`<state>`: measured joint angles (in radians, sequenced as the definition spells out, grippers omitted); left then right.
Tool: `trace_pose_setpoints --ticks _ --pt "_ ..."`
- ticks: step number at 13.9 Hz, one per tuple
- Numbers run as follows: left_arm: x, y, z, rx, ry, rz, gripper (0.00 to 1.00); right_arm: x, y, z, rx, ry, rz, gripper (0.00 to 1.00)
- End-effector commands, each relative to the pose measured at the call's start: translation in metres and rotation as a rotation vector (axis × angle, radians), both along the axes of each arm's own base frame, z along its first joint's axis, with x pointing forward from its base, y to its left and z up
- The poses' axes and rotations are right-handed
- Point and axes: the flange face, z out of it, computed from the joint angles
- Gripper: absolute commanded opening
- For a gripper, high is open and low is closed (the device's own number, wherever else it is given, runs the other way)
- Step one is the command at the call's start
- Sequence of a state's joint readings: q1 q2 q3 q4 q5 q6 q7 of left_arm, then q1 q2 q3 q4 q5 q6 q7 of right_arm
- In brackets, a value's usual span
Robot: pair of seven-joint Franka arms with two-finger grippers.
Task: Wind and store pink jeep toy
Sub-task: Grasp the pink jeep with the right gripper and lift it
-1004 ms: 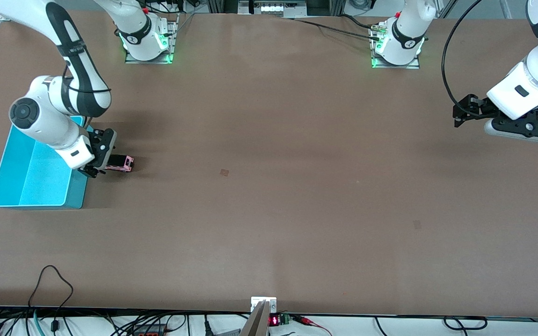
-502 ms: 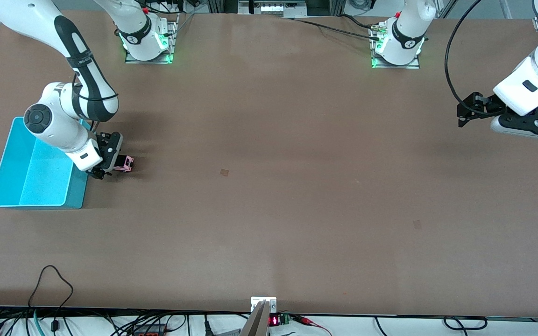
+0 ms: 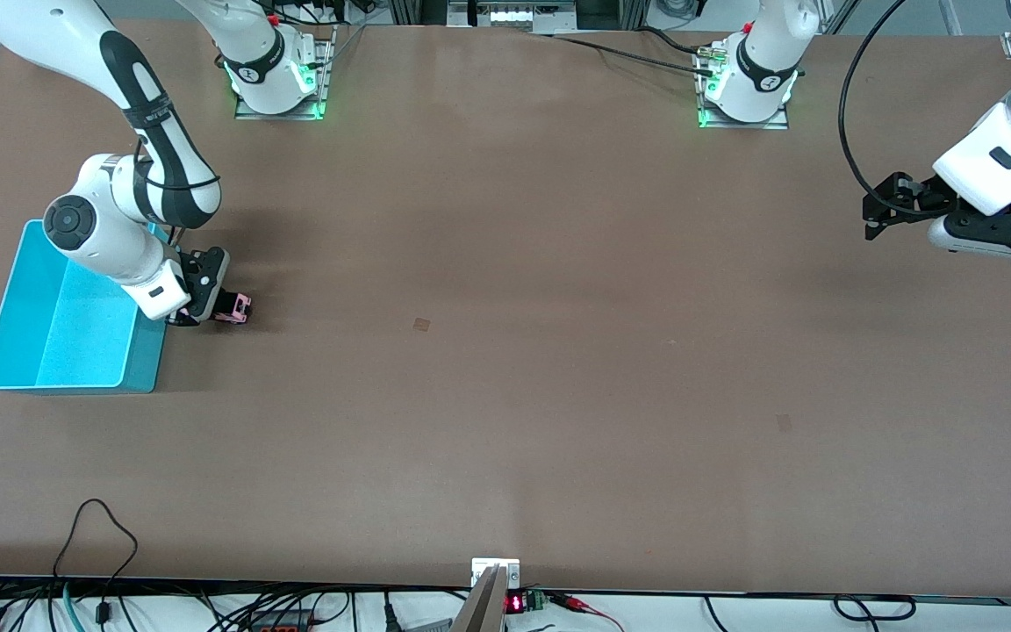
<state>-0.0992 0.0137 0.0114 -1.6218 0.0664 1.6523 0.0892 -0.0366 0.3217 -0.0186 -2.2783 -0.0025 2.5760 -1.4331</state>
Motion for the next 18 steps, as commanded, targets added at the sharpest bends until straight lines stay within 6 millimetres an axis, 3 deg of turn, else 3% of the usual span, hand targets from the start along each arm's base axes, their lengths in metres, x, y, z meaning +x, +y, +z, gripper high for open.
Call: trace_pose_setpoints --ticks 1,7,11,12,18 --pt "0.004 0.012 0.006 0.007 0.004 -0.001 1.0 -0.001 0.003 0.005 0.01 0.008 0.022 0.0" --pt "0.0 0.012 0.005 0.009 0.032 -0.002 1.0 0.038 0.006 0.071 0.063 -0.001 -0.051 0.0" --pt "-0.001 0.011 0.004 0.01 0.038 -0.005 1.0 0.058 -0.003 0.132 0.063 0.001 -0.3 0.0" --pt "0.0 0.011 0.003 0.011 0.039 -0.005 1.0 0.057 -0.01 0.144 0.057 -0.015 -0.394 0.0" --pt "0.004 0.012 -0.005 0.01 0.052 -0.005 1.0 0.047 -0.073 0.166 -0.003 -0.035 -0.829 0.0"
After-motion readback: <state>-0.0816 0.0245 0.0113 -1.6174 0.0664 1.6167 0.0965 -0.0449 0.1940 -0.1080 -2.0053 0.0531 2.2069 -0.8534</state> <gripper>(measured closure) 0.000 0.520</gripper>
